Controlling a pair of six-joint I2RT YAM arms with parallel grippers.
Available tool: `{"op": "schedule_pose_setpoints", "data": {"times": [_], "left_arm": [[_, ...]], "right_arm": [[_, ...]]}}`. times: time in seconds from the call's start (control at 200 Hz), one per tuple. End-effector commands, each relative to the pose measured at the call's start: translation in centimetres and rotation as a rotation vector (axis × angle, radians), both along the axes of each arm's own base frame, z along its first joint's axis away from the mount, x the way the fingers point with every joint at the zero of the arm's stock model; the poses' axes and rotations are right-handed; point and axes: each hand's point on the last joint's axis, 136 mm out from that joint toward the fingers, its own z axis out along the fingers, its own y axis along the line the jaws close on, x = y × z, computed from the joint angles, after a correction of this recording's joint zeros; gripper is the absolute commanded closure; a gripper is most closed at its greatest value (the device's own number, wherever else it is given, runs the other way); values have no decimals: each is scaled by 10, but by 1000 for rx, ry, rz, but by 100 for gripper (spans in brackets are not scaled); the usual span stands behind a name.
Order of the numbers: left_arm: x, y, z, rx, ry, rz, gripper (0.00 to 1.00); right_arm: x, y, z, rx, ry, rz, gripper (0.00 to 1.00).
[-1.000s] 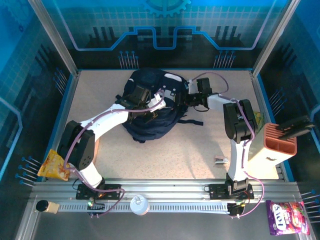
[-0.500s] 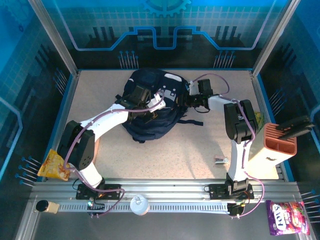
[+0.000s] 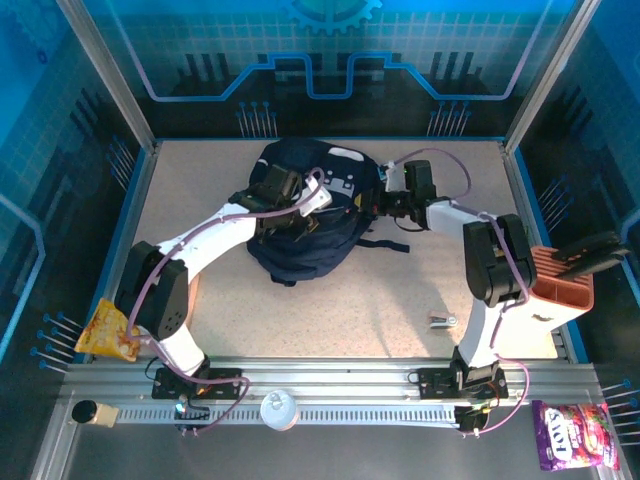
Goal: Pack the student bag
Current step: Unzip the student bag at the center of the table.
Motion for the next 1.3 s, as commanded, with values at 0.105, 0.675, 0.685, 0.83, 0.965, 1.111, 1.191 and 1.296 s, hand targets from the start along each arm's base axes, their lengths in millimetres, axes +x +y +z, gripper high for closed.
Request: {"op": "schedule_pose_setpoints", "data": {"times": [0.105, 0.675, 0.685, 0.83, 0.965, 1.111, 1.191, 1.296], "left_arm": [[26, -23, 24, -174, 58, 76, 85], [43, -49, 30, -283, 169, 105, 86], [44, -49, 30, -285, 169, 107, 86], [49, -54, 33, -316, 178, 116, 88], [53, -59, 35, -337, 178, 118, 88], [56, -61, 34, -346, 187, 126, 89], [57, -63, 35, -357, 191, 126, 89], [57, -63, 35, -357, 186, 125, 90]], "right_arm": [[-16, 4, 49, 46, -112, -2, 100], [-66, 39, 78, 30, -285, 45, 100], [-67, 40, 78, 28, -289, 46, 100], [-80, 49, 69, 14, -314, 52, 100], [-87, 57, 70, 27, -352, 48, 99], [-97, 69, 66, 19, -367, 75, 97], [-103, 75, 62, 15, -369, 95, 95], [-106, 73, 57, 5, -364, 80, 92]]}}
